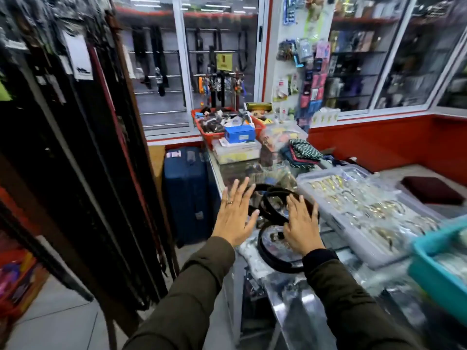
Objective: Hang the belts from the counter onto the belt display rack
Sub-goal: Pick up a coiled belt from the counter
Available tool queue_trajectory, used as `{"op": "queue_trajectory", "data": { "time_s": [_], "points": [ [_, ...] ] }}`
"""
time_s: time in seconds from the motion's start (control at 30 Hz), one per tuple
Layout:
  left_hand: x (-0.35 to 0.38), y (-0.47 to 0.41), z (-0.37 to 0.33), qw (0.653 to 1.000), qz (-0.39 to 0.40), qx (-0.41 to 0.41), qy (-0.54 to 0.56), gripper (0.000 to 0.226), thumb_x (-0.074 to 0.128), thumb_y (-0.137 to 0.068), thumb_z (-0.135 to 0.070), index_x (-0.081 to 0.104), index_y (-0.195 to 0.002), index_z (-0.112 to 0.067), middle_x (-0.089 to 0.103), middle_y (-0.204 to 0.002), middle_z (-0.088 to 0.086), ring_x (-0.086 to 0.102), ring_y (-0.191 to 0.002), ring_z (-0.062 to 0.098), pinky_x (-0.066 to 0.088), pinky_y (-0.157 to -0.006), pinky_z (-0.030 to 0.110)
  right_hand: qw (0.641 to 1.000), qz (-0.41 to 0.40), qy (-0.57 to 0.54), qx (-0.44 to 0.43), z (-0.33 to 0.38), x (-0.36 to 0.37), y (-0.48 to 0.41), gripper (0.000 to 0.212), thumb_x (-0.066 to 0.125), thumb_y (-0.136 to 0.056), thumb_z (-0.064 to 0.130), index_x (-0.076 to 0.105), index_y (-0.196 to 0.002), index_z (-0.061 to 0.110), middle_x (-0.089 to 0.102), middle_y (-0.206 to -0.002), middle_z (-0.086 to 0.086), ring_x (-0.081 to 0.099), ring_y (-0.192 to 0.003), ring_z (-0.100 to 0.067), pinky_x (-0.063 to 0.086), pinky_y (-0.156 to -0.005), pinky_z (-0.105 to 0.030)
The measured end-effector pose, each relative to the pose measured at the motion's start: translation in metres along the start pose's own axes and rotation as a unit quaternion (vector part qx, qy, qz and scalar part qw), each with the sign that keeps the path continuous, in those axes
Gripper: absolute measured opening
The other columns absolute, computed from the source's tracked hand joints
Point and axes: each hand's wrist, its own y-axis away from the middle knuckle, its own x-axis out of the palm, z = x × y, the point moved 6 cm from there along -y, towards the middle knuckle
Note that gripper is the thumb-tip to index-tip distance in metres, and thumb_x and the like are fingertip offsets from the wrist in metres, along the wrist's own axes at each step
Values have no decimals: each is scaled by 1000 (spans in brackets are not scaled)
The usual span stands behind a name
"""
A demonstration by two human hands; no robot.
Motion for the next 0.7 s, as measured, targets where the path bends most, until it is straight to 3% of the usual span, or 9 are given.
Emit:
{"op": "queue_trajectory", "data": {
  "time_s": [0.13,0.27,0.33,0.43,0.57,0.7],
  "points": [
    [42,-11,-21,982,163,83,-51,78,37,-103,-54,1,-163,-20,-7,-172,-3,-14,-158,21,-2,-128,49,990,138,31,-5,-22,27,0,71,55,-95,34,24,-156,14,33,-161,-8,22,-155,-25,-5,-121,-67],
    [69,-23,-34,951,254,121,-125,87,53,-97,-52,9,-163,-16,14,-171,3,-1,-159,26,-4,-128,51,990,137,31,-24,-27,35,-4,71,64,-91,38,33,-152,21,48,-150,-3,40,-145,-21,5,-122,-61],
    [76,-27,-37,946,259,123,-153,84,60,-96,-46,16,-161,-17,24,-166,6,9,-158,28,-2,-128,53,991,133,14,-32,-30,35,-8,63,69,-87,29,43,-144,19,57,-141,-6,50,-136,-26,26,-118,-50],
    [82,-33,-43,942,238,120,-202,72,64,-97,-33,27,-157,-18,38,-155,8,26,-151,31,3,-128,54,993,117,-17,-28,-31,32,-13,42,66,-87,18,59,-127,14,70,-123,-13,65,-116,-34,49,-94,-38],
    [84,-40,-49,952,186,112,-217,51,52,-101,-9,40,-150,-16,49,-146,9,38,-142,34,5,-128,54,991,132,-19,-10,-33,27,-16,42,70,-88,19,63,-129,22,71,-124,-9,67,-114,-31,54,-87,-38],
    [79,-40,-52,959,156,122,-201,42,56,-100,-17,51,-141,-16,57,-139,8,46,-136,35,4,-127,53,993,114,20,-21,-36,18,-18,33,70,-89,26,67,-122,23,73,-116,-5,68,-110,-27,52,-80,-34]
  ]
}}
